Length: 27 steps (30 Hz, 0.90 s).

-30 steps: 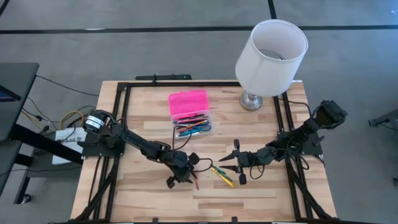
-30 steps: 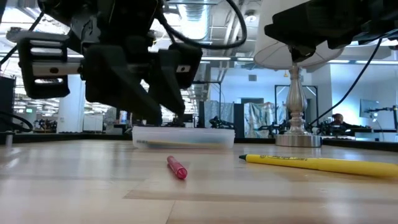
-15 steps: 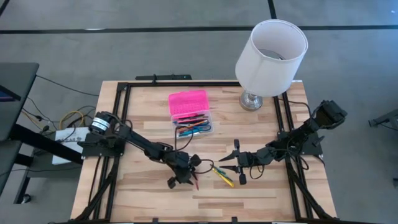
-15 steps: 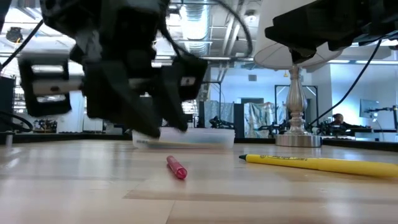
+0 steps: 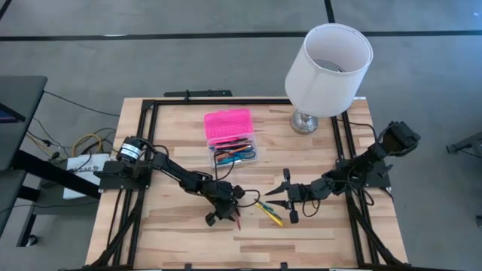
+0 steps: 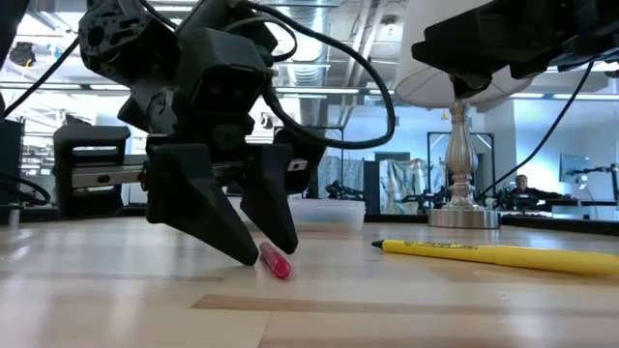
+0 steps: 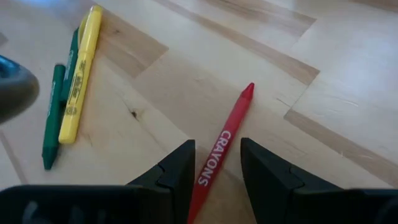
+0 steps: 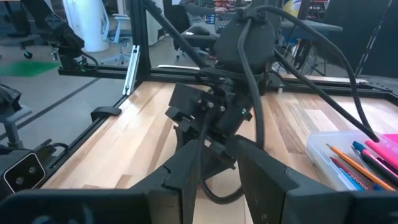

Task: Pick & place school supplies into a supply box
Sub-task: Put the red crayon into the pink supply box

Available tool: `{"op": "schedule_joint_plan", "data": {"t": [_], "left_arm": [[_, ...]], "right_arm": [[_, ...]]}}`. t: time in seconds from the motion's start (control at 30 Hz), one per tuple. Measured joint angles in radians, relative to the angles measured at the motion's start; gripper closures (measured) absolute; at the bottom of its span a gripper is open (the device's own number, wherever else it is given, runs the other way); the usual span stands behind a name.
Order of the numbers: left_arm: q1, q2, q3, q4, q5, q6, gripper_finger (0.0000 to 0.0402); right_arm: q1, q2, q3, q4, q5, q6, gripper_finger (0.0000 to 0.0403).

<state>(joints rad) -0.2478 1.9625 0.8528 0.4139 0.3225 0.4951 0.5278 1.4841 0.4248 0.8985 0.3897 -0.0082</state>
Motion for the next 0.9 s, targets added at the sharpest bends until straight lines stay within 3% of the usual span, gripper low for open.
{"op": "schedule_joint_plan", "data": {"t": [0.67, 0.9], "left_arm": [[0.015, -0.003, 0.002, -0.117, -0.054, -0.169, 0.0281], [-0.007, -0.003, 0.001, -0.136, -0.088, -0.175, 0.0332]], "right_arm": [[0.0, 0.0, 0.0, 0.0, 0.0, 0.0, 0.0297], [0.0, 0.0, 0.0, -0.004, 0.001, 0.001, 0.0297]]}}
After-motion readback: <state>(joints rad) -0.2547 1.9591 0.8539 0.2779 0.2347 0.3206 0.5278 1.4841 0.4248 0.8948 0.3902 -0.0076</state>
